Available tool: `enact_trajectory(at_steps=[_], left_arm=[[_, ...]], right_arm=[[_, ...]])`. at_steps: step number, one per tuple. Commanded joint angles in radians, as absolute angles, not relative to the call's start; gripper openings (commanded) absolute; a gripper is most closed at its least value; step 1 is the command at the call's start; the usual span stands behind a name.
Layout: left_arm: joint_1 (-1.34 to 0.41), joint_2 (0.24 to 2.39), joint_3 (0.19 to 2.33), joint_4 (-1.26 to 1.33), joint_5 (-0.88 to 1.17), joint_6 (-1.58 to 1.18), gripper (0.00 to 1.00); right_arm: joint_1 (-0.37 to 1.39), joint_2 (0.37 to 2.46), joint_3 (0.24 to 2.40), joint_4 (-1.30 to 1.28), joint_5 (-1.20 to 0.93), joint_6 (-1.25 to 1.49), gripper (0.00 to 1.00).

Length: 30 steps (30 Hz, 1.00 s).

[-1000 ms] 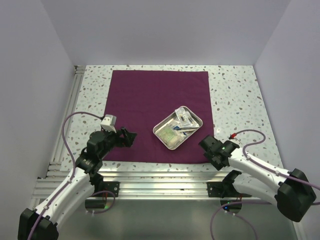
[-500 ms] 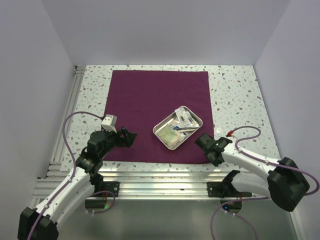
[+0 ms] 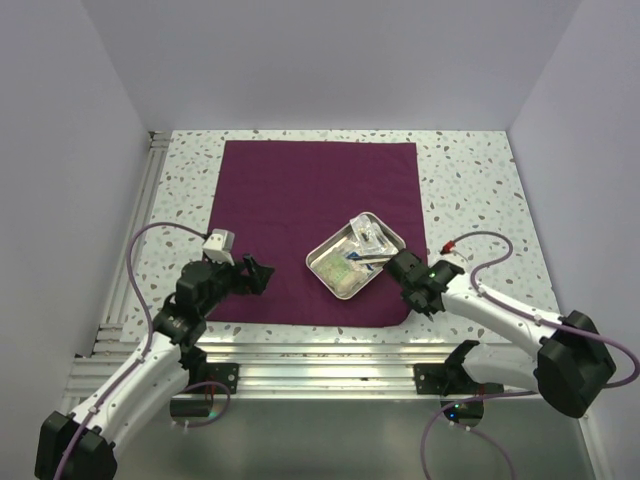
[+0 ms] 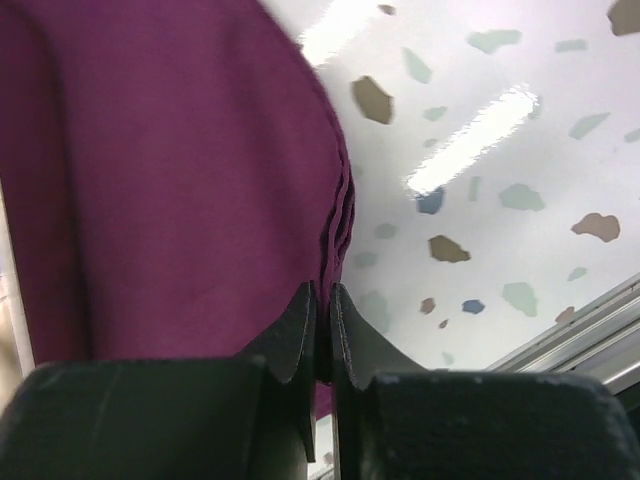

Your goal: Prepare the surgical pack

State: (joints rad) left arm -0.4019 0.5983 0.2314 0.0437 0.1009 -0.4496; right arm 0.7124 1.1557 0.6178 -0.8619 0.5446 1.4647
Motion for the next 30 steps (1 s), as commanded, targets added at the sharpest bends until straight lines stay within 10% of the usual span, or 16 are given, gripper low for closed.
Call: enact_trajectory(at_steps=[1, 30], left_arm=[[-0.405, 0.61, 0.238, 0.109, 0.109, -0.423, 0.89], [-0.405, 1.193, 0.547, 0.313, 0.21, -0.466, 0.89]], right_arm=[[0.712, 1.155, 0.745, -0.888, 0.574, 1.373, 0.0], [0.621, 1.779, 1.483, -0.739, 0.365, 0.953, 0.0]])
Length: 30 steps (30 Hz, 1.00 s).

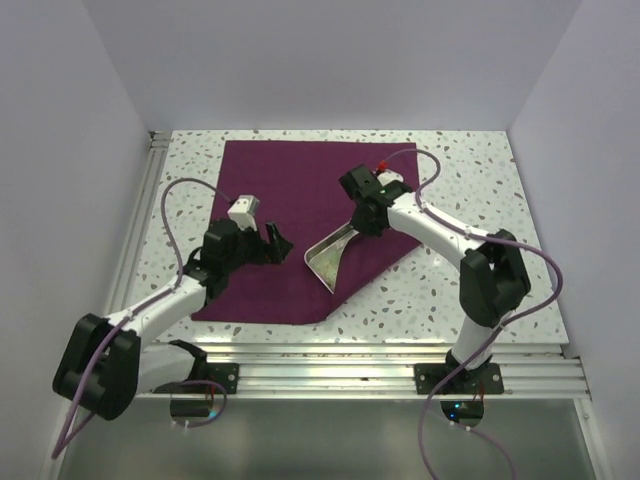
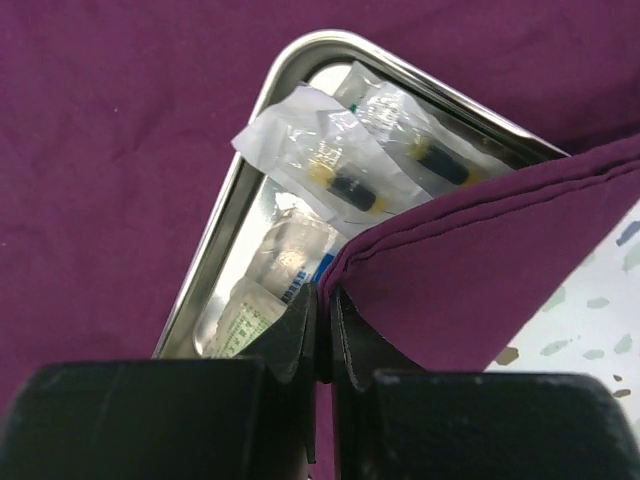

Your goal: Prepare the surgical pack

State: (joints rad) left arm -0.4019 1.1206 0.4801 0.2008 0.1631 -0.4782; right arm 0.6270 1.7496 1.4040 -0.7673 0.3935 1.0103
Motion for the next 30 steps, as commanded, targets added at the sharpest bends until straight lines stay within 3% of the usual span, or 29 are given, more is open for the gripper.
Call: enact_trajectory(at_steps=[1, 23, 30], left_arm=[[-0.405, 1.218, 0.561, 0.322, 0.218, -0.466, 0.89], [-0.406, 1.453, 0.669, 0.345, 0.238, -0.428, 0.88], [-0.407, 1.399, 0.631, 0.347, 0.187, -0.433, 0.87]], right_arm=[[0.618, 1.789, 1.496, -0.736, 0.364, 0.947, 0.0], [0.601, 2.028, 1.778, -0.608, 0.218, 0.815, 0.03], [0.58, 2.126, 1.871, -0.591, 0.163, 0.782, 0.05]])
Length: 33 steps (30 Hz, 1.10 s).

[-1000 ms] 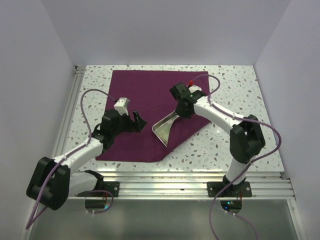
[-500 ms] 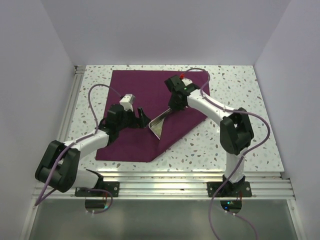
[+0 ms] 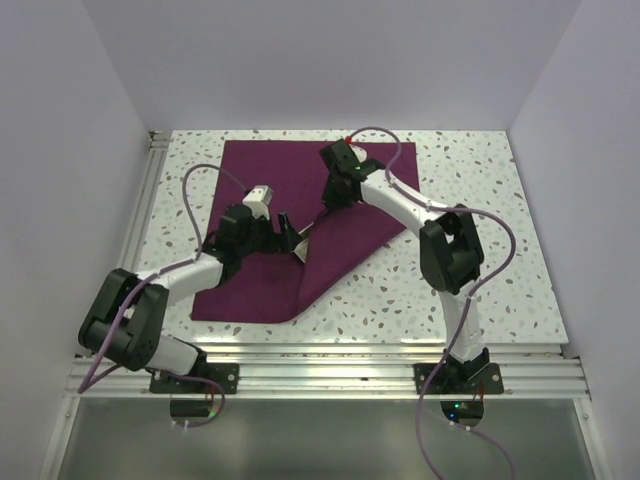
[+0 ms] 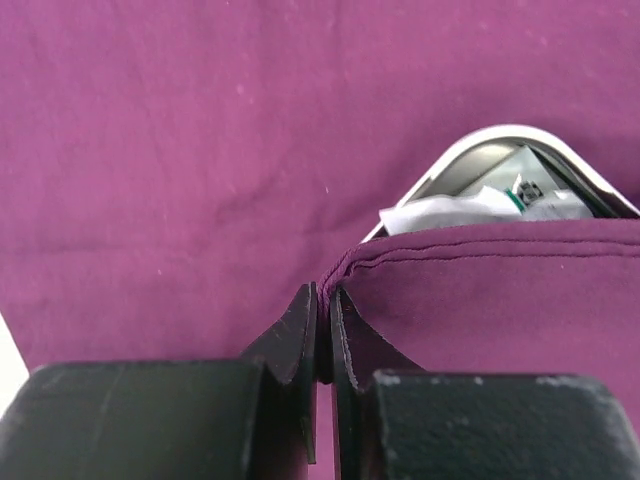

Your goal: Prepare the surgical pack

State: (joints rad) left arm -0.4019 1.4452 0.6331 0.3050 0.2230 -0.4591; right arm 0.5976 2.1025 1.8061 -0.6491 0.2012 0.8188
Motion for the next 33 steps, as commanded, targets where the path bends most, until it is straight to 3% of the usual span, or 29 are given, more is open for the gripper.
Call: enact_trajectory(at_steps=[1, 12, 14, 16, 22, 33], left_arm=[[-0.407, 1.393, 0.627, 0.331, 0.18, -0.433, 0.88], [-0.407, 1.129, 0.497, 0.224, 0.003, -0.531, 0.88], [-0.407, 1.077, 0.485, 0.172, -0.036, -0.548, 0.89], [-0.407, 1.046, 0.476, 0.123, -0.055, -0.558, 0.89], [-0.405, 0.921, 0.443, 0.002, -0.156, -0.62, 0.91], [-0.403, 0.979, 0.488, -0.297, -0.434, -0.894, 0.91]], right_arm=[[0.577, 2.138, 1.876, -0.577, 0.149, 0.779, 0.05], [0.552, 2.24, 1.93, -0.471, 0.025, 0.764, 0.19], [0.554, 2.258, 1.936, -0.451, 0.006, 0.764, 0.3], [0.552, 2.27, 1.944, -0.439, 0.002, 0.768, 0.51], [0.54, 2.286, 1.944, -0.405, -0.049, 0.775, 0.85], [0.391, 2.186, 1.924, -0.383, -0.112, 0.674, 0.88]])
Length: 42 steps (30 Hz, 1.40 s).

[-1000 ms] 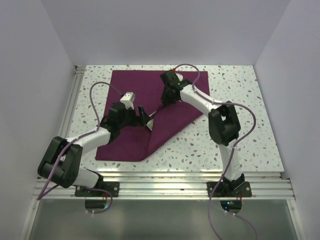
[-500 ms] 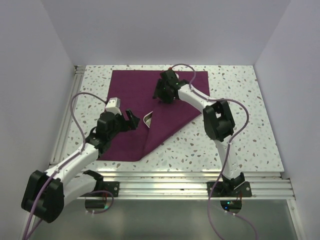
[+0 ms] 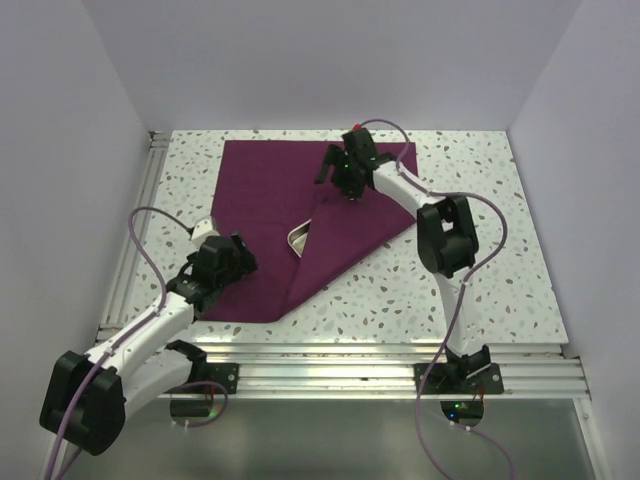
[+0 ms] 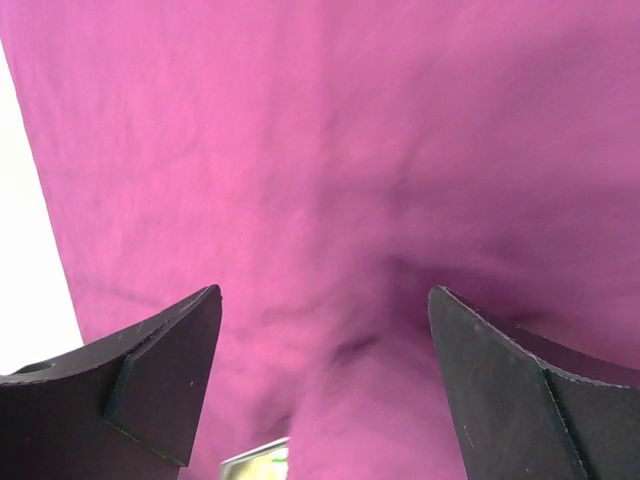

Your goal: Prepare the surgical pack

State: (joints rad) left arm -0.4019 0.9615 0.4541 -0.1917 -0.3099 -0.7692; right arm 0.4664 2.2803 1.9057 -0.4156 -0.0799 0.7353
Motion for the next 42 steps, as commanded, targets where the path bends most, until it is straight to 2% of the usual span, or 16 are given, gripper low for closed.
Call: enact_trajectory(at_steps=[1, 7, 12, 20, 30, 36, 40, 42], left_arm=[[-0.403, 0.982, 0.489, -0.314, -0.448, -0.917, 0.92], [-0.4, 1.017, 0.511, -0.434, -0.552, -1.037, 1.0], [-0.393, 1.051, 0.534, -0.498, -0.571, -1.1, 1.0], [-0.35, 1.086, 0.542, -0.546, -0.581, -1.123, 1.0], [-0.321, 1.13, 0.537, -0.535, -0.577, -1.124, 0.97], [-0.321, 1.184, 0.538, -0.492, -0.568, -1.115, 0.89], [-0.321, 1.218, 0.534, -0.456, -0.557, -1.109, 0.78], [-0.319, 1.238, 0.537, -0.446, -0.552, -1.112, 0.7]], right_arm=[[0.376, 2.178, 1.921, -0.39, -0.113, 0.666, 0.87], [0.22, 2.154, 1.908, -0.416, -0.117, 0.643, 0.87], [0.126, 2.175, 1.902, -0.422, -0.072, 0.634, 0.88], [0.101, 2.301, 2.029, -0.471, -0.003, 0.555, 0.87], [0.101, 2.421, 2.146, -0.584, 0.182, 0.528, 0.85], [0.104, 2.459, 2.152, -0.604, 0.221, 0.52, 0.76], [0.113, 2.477, 2.152, -0.621, 0.242, 0.505, 0.67], [0.118, 2.479, 2.143, -0.618, 0.25, 0.502, 0.58]])
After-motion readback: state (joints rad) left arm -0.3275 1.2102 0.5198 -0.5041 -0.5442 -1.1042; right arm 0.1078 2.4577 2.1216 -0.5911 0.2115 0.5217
